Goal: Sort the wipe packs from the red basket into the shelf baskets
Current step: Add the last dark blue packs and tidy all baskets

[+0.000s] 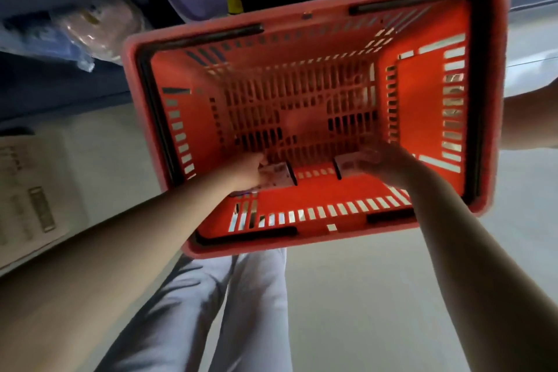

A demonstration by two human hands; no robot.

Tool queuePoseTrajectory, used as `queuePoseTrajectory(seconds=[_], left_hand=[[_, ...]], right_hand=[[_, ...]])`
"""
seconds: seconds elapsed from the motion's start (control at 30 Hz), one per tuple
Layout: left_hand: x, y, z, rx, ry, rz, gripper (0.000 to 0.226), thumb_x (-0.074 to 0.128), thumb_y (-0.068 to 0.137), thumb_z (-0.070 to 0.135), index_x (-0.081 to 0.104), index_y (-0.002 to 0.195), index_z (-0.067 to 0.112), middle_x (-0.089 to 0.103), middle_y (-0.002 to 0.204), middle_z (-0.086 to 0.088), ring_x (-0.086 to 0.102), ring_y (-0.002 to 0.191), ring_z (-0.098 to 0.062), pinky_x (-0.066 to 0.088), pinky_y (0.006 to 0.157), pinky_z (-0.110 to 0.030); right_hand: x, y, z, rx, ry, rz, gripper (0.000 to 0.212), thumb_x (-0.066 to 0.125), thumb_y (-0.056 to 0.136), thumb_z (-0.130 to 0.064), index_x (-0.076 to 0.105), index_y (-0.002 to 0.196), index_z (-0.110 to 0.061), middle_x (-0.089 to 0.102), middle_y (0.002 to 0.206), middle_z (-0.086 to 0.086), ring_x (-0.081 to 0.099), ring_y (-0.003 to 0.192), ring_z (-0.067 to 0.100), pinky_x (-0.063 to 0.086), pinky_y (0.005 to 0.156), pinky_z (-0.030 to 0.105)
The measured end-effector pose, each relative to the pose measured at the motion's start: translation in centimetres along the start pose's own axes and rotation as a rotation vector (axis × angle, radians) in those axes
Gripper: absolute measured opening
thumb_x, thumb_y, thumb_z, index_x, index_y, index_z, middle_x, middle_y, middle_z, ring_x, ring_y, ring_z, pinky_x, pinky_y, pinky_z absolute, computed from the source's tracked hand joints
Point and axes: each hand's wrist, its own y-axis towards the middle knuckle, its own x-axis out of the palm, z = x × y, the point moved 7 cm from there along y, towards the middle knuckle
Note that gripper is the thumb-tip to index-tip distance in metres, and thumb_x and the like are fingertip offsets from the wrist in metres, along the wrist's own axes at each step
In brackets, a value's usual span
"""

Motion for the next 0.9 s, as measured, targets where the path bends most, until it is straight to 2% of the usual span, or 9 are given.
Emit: queuePoseTrajectory(seconds=[0.07, 0.17, 0.27, 0.33, 0.43, 0.53, 0.67, 0.8, 0.9], left_hand=[[0.1, 0.0, 0.0, -0.004, 0.001, -0.031, 0.047, 0.066, 0.087, 0.039, 0.055, 0.124, 0.011, 0.059, 0.119, -0.004, 0.052, 0.097, -0.016, 0.042, 0.082, -0.03], [0.1, 0.0, 0.2, -0.015, 0.004, -0.058, 0.057, 0.064, 0.085, 0.05, 0.055, 0.126, 0.012, 0.059, 0.12, -0.006, 0.055, 0.102, -0.02, 0.046, 0.089, -0.036], [0.1, 0.2, 0.3, -0.037, 0.016, -0.133, 0.059, 0.06, 0.081, 0.061, 0.061, 0.118, 0.015, 0.065, 0.108, -0.003, 0.061, 0.094, -0.02, 0.051, 0.087, -0.038], [0.1, 0.2, 0.2, -0.049, 0.011, -0.187, 0.055, 0.056, 0.083, 0.063, 0.065, 0.111, 0.016, 0.068, 0.103, -0.004, 0.063, 0.091, -0.02, 0.051, 0.086, -0.037], [0.2, -0.1, 0.2, -0.044, 0.017, -0.237, 0.056, 0.05, 0.086, 0.065, 0.067, 0.111, 0.018, 0.069, 0.103, -0.003, 0.064, 0.092, -0.019, 0.05, 0.086, -0.034], [-0.2, -0.4, 0.5, -0.024, 0.015, -0.224, 0.051, 0.049, 0.089, 0.06, 0.067, 0.112, 0.019, 0.067, 0.105, 0.0, 0.059, 0.088, -0.014, 0.043, 0.078, -0.026], [-0.2, -0.2, 0.8, -0.005, 0.005, -0.209, 0.045, 0.053, 0.09, 0.054, 0.064, 0.117, 0.02, 0.063, 0.117, 0.003, 0.055, 0.102, -0.014, 0.037, 0.087, -0.026], [-0.1, -0.2, 0.7, -0.046, -0.107, -0.177, 0.051, 0.064, 0.083, 0.053, 0.059, 0.122, 0.021, 0.052, 0.112, 0.009, 0.045, 0.102, -0.013, 0.034, 0.088, -0.027], [-0.1, -0.3, 0.9, -0.029, -0.273, -0.133, 0.048, 0.067, 0.086, 0.042, 0.059, 0.126, 0.019, 0.058, 0.123, 0.002, 0.052, 0.106, -0.015, 0.035, 0.085, -0.026]], right_hand=[[0.6, 1.0, 1.1, -0.017, -0.041, -0.063, 0.04, 0.055, 0.09, -0.049, 0.049, 0.129, -0.045, 0.049, 0.14, -0.008, 0.05, 0.126, 0.019, 0.047, 0.099, 0.049], [0.5, 1.2, 1.2, 0.062, -0.018, -0.048, 0.052, 0.054, 0.079, -0.07, 0.06, 0.119, -0.038, 0.054, 0.132, -0.01, 0.051, 0.121, 0.019, 0.048, 0.097, 0.043], [0.6, 1.0, 0.7, 0.085, -0.022, -0.045, 0.031, 0.057, 0.09, -0.05, 0.065, 0.111, -0.028, 0.051, 0.131, -0.002, 0.049, 0.107, 0.016, 0.044, 0.077, 0.022], [0.6, 1.2, 0.3, 0.056, -0.004, -0.049, 0.037, 0.058, 0.093, -0.042, 0.056, 0.126, -0.024, 0.05, 0.124, -0.002, 0.046, 0.105, 0.013, 0.037, 0.069, 0.015], [0.6, 1.0, -0.3, 0.023, -0.046, -0.027, 0.058, 0.058, 0.09, -0.048, 0.041, 0.141, -0.027, 0.047, 0.137, 0.003, 0.045, 0.124, 0.024, 0.04, 0.089, 0.027], [1.1, 1.1, -0.1, 0.051, -0.039, -0.062, 0.054, 0.061, 0.088, -0.047, 0.048, 0.137, -0.027, 0.042, 0.146, 0.002, 0.038, 0.134, 0.027, 0.037, 0.103, 0.038], [1.3, 1.5, 0.8, 0.092, -0.122, -0.101, 0.051, 0.065, 0.078, -0.06, 0.058, 0.122, -0.035, 0.044, 0.139, -0.002, 0.043, 0.126, 0.028, 0.047, 0.096, 0.046], [0.9, 1.7, 0.6, 0.049, 0.013, -0.034, 0.07, 0.079, 0.075, -0.032, 0.045, 0.136, -0.031, 0.05, 0.129, -0.002, 0.047, 0.116, 0.021, 0.048, 0.09, 0.039], [0.0, 1.3, -0.1, 0.016, 0.103, -0.002, 0.072, 0.083, 0.068, -0.017, 0.05, 0.13, -0.029, 0.055, 0.126, -0.001, 0.052, 0.119, 0.024, 0.051, 0.092, 0.046]])
